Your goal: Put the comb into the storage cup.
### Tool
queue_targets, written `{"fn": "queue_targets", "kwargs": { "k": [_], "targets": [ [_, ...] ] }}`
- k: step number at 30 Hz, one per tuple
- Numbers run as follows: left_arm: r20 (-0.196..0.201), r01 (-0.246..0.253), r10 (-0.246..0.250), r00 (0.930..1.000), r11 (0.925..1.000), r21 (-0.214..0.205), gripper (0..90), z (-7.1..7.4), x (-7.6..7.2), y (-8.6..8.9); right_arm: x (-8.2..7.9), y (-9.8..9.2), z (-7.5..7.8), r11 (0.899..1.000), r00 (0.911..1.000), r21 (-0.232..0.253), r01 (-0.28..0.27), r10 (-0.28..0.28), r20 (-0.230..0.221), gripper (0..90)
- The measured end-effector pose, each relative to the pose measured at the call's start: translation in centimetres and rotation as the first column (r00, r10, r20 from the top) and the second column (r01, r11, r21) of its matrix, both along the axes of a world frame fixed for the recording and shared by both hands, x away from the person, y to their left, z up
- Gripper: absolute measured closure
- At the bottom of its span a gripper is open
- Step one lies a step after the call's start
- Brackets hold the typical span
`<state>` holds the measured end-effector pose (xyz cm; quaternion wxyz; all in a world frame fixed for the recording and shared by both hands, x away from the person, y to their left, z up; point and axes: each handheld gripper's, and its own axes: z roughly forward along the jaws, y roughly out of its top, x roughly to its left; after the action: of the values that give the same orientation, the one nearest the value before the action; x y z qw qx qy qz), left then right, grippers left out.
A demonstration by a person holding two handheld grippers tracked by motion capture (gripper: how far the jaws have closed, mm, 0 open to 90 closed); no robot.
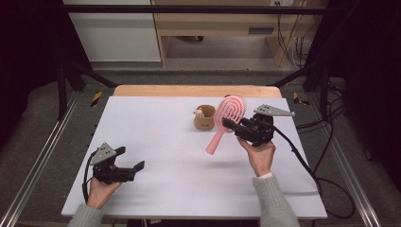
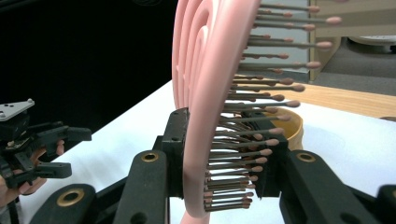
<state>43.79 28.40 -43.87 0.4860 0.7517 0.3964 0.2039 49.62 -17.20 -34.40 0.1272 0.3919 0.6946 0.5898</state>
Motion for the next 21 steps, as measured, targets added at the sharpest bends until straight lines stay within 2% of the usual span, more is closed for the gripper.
{"fn": "queue_targets", "kwargs": {
  "k": [21],
  "targets": [
    [-0.009,-0.006,0.006,0.9999,1.0000,0.002,2.4,-0.6,-0.1,0.7,1.9,0.3,2.1,0.998,0.9983,-0.032,0.051,-0.050,0.028,64.3]
  ]
}}
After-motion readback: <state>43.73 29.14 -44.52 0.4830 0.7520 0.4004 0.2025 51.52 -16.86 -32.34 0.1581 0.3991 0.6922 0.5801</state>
